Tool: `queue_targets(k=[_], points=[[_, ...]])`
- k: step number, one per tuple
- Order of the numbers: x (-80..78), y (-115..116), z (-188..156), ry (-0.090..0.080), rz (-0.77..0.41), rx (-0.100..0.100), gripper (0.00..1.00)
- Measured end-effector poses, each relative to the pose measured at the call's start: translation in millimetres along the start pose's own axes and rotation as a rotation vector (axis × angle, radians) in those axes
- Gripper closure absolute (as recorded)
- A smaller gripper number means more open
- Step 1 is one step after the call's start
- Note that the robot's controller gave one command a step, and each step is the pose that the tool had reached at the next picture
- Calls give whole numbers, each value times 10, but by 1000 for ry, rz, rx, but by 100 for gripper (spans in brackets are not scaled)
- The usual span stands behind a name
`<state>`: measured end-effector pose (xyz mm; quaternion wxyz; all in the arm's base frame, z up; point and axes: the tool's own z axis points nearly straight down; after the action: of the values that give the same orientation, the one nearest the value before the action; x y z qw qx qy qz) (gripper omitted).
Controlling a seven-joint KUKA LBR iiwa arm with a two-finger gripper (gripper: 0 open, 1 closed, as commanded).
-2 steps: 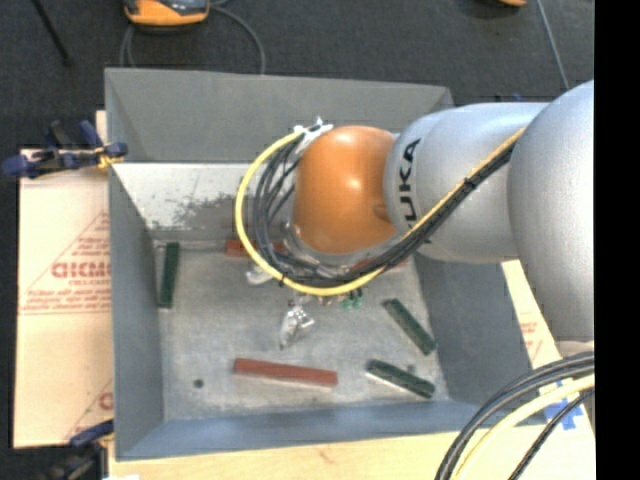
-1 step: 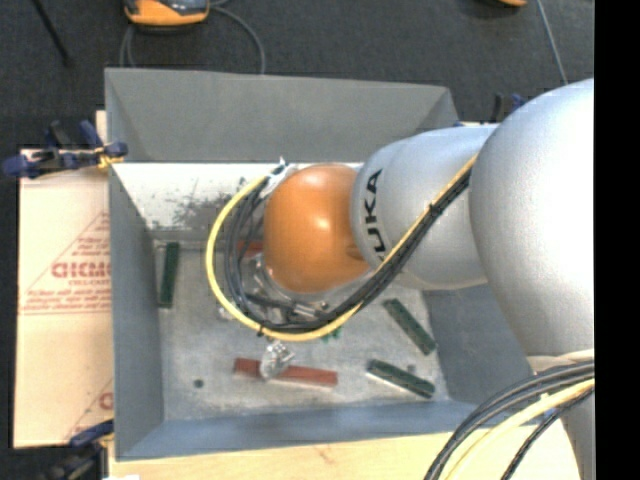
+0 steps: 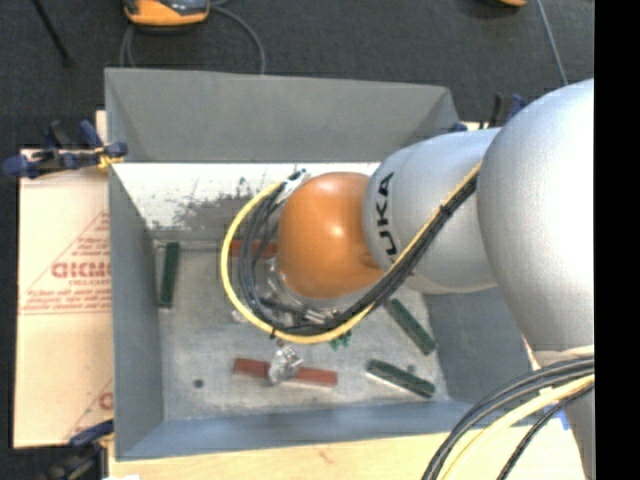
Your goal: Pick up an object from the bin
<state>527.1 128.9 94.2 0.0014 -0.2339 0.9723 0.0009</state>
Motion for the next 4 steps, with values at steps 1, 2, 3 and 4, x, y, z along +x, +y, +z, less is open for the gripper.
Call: queue_targets(k=[1,2,3,4], points=[[265,137,151,7,-268,6,100],[265,137,151,7,-267,6,100],[328,357,-978,1,-312,0,100],[328,358,-978,1,-312,0,100]])
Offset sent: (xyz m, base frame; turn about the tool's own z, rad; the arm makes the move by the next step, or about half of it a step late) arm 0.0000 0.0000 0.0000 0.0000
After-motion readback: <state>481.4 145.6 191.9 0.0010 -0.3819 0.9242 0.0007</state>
